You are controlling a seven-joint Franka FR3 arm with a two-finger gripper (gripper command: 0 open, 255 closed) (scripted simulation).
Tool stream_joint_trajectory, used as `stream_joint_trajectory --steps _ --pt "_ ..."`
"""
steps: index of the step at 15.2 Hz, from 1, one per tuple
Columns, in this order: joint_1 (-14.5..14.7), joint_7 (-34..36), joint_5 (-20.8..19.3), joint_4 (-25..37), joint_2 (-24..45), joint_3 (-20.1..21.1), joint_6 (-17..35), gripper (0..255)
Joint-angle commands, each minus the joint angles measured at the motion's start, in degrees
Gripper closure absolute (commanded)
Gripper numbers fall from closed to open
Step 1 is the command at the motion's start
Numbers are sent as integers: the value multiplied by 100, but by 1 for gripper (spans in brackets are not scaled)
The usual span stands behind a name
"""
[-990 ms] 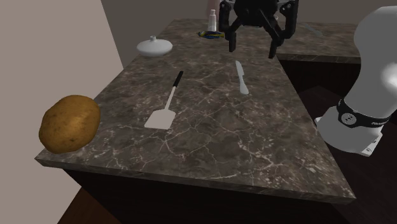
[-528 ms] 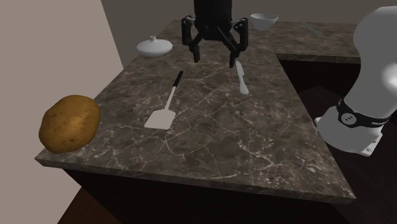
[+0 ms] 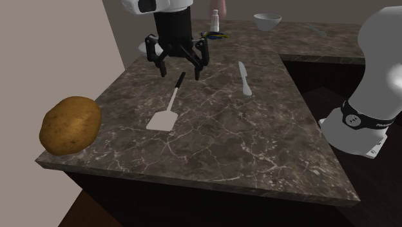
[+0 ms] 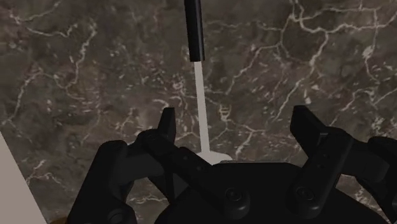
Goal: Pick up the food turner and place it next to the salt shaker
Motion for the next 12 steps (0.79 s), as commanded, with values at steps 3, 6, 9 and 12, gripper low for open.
stream_joint_trajectory --steps 3,6,9,12 --pt "-132 -534 349 294 537 74 246 0" --pt "-166 -592 434 197 663 98 451 0" --pt "-197 -647 514 123 780 123 625 0" --pt "-197 -647 514 123 779 124 625 0"
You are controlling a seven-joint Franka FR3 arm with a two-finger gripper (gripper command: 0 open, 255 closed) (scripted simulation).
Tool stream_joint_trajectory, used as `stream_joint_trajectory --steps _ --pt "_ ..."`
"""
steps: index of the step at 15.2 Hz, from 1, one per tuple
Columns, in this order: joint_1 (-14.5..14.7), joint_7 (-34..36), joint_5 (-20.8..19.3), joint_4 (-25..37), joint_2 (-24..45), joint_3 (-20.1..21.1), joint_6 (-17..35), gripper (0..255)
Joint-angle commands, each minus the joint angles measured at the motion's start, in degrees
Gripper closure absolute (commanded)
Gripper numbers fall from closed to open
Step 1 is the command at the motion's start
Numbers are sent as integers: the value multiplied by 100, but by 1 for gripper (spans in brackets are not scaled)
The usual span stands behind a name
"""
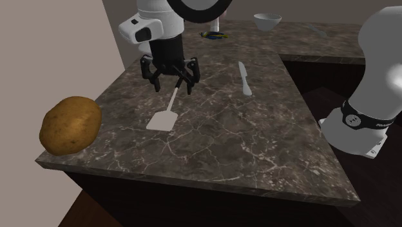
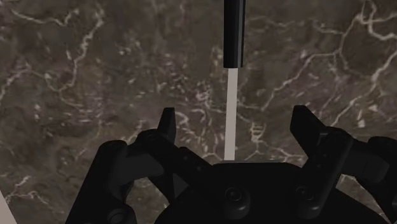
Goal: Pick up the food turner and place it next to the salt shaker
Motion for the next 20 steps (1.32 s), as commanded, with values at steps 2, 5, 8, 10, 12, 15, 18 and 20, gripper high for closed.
stream_joint_trajectory --steps 2,5,8,10,12,15,18,20 --pt "-2 -3 3 -6 3 1 10 0" --pt "-1 -3 3 -6 3 1 9 255" --pt "-1 -3 3 -6 3 1 9 255" --pt "-1 -3 3 -6 3 1 9 255" --pt "-1 -3 3 -6 2 1 9 255" --pt "9 15 -29 20 -44 -11 -56 255" --pt "39 66 -119 108 -177 -42 -259 255" --pt "56 97 -175 173 -261 -59 -396 255"
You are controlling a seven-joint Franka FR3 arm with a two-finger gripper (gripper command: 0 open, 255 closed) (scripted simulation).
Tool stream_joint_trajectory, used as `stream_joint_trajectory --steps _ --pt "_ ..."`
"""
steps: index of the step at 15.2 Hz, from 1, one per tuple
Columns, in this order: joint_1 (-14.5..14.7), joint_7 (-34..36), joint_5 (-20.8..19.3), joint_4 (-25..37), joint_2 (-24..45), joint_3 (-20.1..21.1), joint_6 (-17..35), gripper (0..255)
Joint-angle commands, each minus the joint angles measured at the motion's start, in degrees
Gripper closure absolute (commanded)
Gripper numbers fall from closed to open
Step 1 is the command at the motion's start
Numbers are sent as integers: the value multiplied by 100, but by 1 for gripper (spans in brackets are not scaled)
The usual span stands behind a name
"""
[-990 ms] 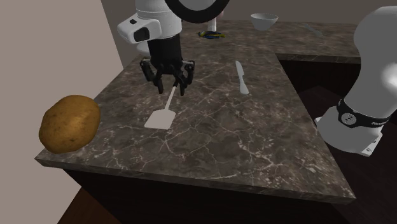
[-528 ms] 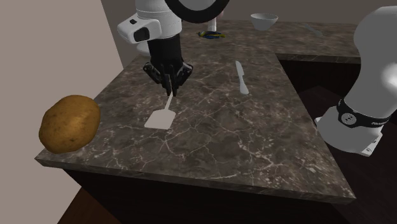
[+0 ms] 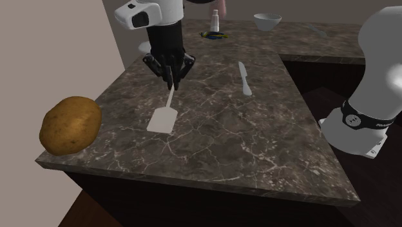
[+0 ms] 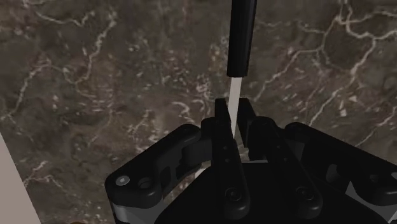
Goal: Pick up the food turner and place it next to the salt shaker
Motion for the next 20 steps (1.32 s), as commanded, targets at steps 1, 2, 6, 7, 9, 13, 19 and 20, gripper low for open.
stream_joint_trajectory --steps 1,2,6,7,9,13,19,20 --pt "21 38 -55 82 -80 -14 -152 255" --pt "28 53 -81 118 -119 -21 -221 255" --pt "54 103 -175 273 -265 -43 -501 255" --pt "60 114 -196 316 -299 -48 -572 255" --pt "70 135 -236 404 -362 -55 -714 255" --pt "88 169 -304 596 -474 -66 -1001 255" --pt "105 201 -379 925 -603 -74 -1439 255" --pt "107 204 -389 984 -620 -75 -1512 255"
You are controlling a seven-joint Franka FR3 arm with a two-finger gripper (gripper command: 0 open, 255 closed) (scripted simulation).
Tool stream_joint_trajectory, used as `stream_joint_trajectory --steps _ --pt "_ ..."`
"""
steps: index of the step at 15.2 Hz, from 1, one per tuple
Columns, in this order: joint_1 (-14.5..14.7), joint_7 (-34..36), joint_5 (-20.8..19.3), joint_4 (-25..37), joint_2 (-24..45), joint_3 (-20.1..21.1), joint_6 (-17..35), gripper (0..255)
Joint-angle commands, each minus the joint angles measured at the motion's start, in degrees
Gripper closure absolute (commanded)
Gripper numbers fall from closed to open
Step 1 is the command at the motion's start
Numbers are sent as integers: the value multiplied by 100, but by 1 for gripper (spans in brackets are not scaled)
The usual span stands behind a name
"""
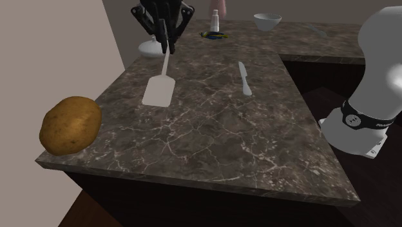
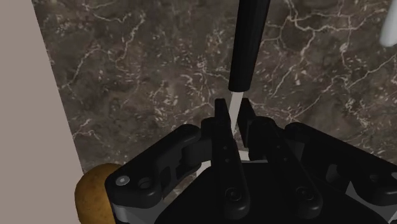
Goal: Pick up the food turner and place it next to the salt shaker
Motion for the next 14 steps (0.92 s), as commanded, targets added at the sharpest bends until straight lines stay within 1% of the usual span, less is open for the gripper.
stream_joint_trajectory --steps 1,8,9,14 --pt "1 0 -10 161 -17 -2 -178 255" --pt "6 2 -46 629 -86 -7 -703 255" --pt "6 2 -47 633 -88 -7 -709 255" --pt "-200 -348 -393 0 -689 -236 -553 255"
